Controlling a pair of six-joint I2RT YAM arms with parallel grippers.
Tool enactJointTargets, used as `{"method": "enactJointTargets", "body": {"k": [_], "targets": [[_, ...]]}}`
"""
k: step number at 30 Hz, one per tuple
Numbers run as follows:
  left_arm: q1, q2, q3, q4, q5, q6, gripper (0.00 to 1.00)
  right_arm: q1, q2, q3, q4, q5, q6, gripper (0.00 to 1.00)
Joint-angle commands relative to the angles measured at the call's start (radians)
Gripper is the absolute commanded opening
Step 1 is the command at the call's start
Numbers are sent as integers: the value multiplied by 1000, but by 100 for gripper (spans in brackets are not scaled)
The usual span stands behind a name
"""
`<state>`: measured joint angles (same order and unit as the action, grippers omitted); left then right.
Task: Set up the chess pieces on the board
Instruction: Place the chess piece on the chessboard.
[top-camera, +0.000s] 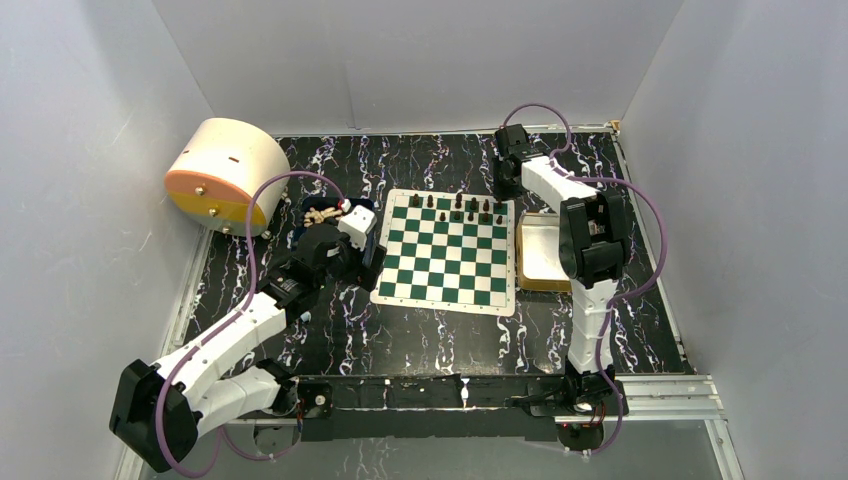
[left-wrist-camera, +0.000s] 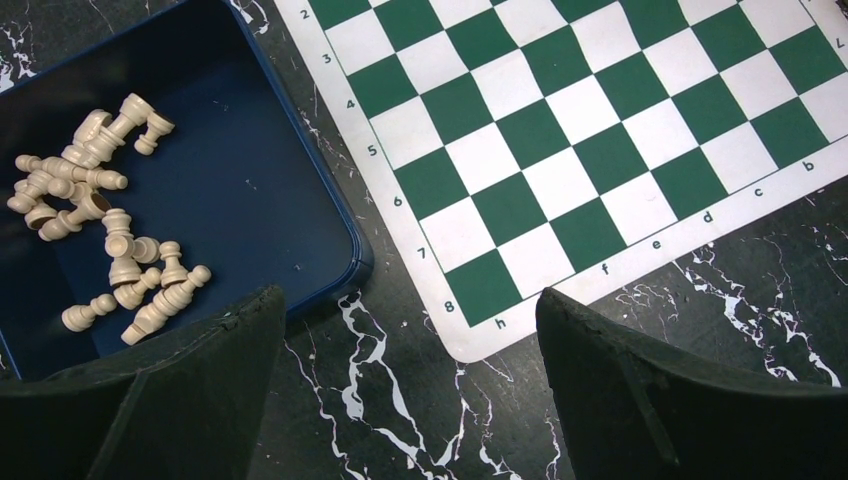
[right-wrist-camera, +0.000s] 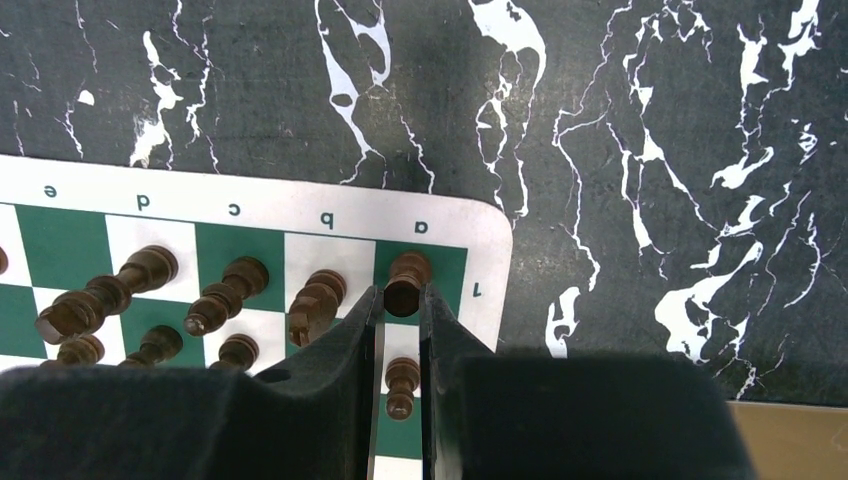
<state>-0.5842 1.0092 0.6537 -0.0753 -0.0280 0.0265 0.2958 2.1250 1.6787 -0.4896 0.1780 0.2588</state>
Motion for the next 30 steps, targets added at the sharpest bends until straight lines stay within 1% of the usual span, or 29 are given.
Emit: {"method": "enactJointTargets", "body": {"k": [1, 12, 14, 16, 19, 25, 30], "targets": [[4, -27, 17, 14, -14, 10, 92, -4, -1, 46, -34, 12, 6, 20], [4, -24, 15, 17, -11, 9, 92, -4, 14, 29, -52, -3, 19, 19], [4, -24, 15, 16, -12, 9, 92, -3, 15, 34, -56, -3, 20, 21], [4, -26, 15, 14, -15, 9, 92, -4, 18, 38, -56, -2, 20, 24], [4, -26, 14, 12, -17, 8, 92, -4, 23, 58, -67, -2, 20, 32], [4, -24, 15, 15, -15, 7, 92, -4, 1, 94, -89, -33, 30, 41], [4, -32, 14, 16, -8, 5, 92, -4, -33, 118, -127, -9, 43, 44]]}}
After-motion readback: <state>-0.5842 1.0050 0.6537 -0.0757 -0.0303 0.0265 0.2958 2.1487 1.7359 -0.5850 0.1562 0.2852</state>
